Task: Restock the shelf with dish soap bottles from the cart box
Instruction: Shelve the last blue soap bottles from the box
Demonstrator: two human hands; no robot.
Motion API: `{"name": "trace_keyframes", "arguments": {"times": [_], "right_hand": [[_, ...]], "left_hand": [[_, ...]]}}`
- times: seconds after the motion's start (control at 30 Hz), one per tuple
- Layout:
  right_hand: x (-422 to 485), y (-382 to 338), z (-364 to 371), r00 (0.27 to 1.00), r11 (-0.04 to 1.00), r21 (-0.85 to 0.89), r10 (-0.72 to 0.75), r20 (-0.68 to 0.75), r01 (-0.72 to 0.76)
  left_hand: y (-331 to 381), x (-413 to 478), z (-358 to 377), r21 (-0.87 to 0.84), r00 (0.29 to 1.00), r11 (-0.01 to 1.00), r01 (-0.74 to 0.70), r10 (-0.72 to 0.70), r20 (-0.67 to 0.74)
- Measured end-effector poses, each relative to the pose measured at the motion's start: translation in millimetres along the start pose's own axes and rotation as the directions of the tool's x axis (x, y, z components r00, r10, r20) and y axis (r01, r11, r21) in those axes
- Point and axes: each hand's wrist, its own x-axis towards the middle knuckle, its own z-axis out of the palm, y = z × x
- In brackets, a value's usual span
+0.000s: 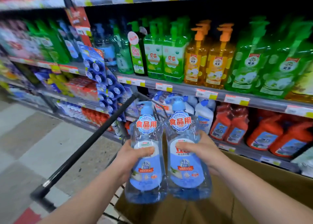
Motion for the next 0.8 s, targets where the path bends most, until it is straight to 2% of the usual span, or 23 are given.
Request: {"name": "trace_keyframes", "arguments": {"times": [0.4, 0.6, 0.8], "right_hand": [[-8, -76, 138, 0.952, 0.987, 0.05, -0.161, 0.262, 0.154], [-12, -94, 268, 0.918, 0.98, 0.003, -0.188, 0.35, 0.2], [-13, -92, 419, 0.868, 0.973, 0.048, -0.224, 0.443, 0.226]], "left_hand": [[51, -75, -132, -0.119, 0.967, 0.972, -0.204, 0.181, -0.18], [60, -95, -258, -0.11, 0.942, 0.958, -0.263, 0.231, -0.243], [65, -114, -399, -0.115, 0.907, 0.947, -0.299, 0.245, -0.343]]}}
